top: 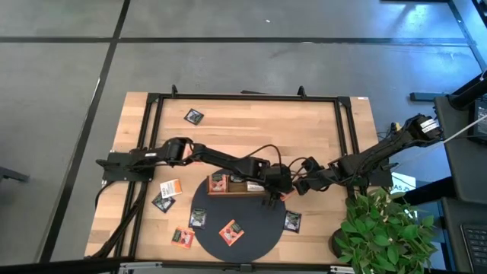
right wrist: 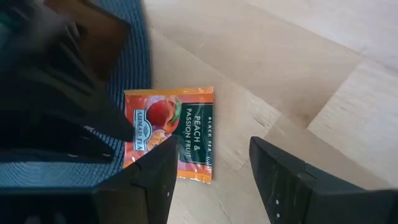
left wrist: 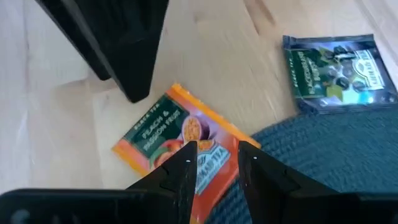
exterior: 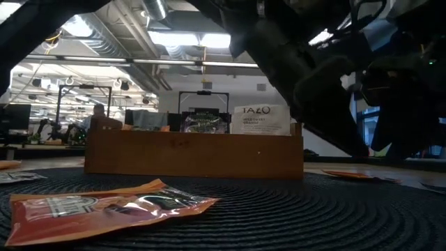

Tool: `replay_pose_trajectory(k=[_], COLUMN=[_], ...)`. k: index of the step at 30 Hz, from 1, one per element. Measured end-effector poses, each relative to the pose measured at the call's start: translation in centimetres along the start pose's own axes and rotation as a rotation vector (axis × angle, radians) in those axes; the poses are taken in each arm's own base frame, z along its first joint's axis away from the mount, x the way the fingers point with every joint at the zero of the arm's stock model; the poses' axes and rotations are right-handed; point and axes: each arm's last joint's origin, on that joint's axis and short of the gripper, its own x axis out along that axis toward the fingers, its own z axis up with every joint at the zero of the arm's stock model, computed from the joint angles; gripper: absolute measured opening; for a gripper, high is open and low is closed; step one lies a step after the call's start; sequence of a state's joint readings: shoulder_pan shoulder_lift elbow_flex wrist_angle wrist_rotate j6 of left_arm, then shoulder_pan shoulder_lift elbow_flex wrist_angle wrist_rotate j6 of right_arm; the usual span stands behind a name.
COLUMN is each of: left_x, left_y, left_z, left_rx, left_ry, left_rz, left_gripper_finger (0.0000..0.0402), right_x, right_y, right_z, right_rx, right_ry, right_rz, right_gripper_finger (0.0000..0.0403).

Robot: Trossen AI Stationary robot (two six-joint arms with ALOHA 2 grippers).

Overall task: Pick & Place Tea
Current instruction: Put the orange tea bag into the left section of the wooden organizer

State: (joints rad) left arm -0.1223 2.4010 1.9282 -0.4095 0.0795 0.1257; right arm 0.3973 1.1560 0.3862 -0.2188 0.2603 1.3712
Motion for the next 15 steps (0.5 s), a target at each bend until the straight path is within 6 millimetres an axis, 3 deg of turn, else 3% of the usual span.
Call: replay_pose_trajectory(k=[15], left_x=[0.9], left_y=[0.2], left_z=[-0.4], left_rx=[-0.023], left_ry=[-0.007], left_rz=[-0.060], left_gripper_finger=[0.0113], right_x=[1.0], right_y=[-0.4], right_z=[-0.3], right_rx=[0.021], right_ry=[0.002], right_rz=[-0.063], right_gripper_finger=[0.0200])
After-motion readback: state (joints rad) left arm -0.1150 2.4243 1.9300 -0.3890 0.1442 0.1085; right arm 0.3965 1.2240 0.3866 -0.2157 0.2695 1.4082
